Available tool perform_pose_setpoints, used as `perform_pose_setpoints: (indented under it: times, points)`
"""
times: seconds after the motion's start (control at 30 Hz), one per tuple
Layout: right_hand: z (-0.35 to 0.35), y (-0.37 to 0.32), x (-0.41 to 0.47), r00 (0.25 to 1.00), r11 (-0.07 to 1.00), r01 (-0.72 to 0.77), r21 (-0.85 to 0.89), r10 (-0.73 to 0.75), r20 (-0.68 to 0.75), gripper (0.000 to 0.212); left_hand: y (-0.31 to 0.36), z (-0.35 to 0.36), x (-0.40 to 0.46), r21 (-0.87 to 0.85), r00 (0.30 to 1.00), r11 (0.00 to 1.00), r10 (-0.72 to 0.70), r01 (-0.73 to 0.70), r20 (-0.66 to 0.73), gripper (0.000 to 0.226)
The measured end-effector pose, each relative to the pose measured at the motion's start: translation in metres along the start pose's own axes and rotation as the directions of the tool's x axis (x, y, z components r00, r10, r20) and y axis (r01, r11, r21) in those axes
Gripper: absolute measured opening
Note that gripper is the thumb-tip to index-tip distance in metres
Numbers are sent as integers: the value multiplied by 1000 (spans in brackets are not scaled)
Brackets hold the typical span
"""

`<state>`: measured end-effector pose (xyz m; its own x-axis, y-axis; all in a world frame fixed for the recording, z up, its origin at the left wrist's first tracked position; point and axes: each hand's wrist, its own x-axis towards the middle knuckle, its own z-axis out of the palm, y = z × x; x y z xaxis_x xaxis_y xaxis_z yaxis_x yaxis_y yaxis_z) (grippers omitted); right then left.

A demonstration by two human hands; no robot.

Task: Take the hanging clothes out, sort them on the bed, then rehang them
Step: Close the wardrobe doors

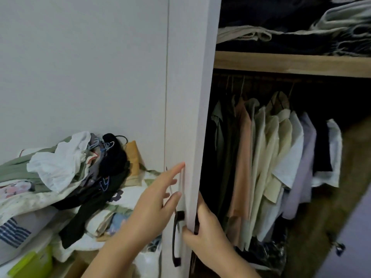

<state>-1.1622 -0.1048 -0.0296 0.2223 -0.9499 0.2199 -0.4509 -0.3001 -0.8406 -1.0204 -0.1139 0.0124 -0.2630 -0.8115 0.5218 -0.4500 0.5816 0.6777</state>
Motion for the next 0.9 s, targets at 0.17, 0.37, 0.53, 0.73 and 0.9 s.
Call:
perform_pose_setpoints:
  times: [0.17,0.37,0.53,0.73,0.9]
  points:
    - [-55,31,-8,999,998,-40,42,39,13,69,9,47,29,82,998,995,49,-52,36,73]
    - [-124,77,-1,992,994,-109,32,111,-62,33,7,101,69,173,995,983,46,-60,86,68]
    - [-165,114,21,982,992,-110,54,117,-152,26,3,139,96,233,993,972,-49,23,106,53]
    - [-197,145,51,965,989,-146,40,151,-212,24,-12,165,120,308,986,949,-111,67,126,36]
    - [-214,165,78,938,982,-187,-6,177,-298,11,-34,175,140,370,977,928,-117,43,180,33]
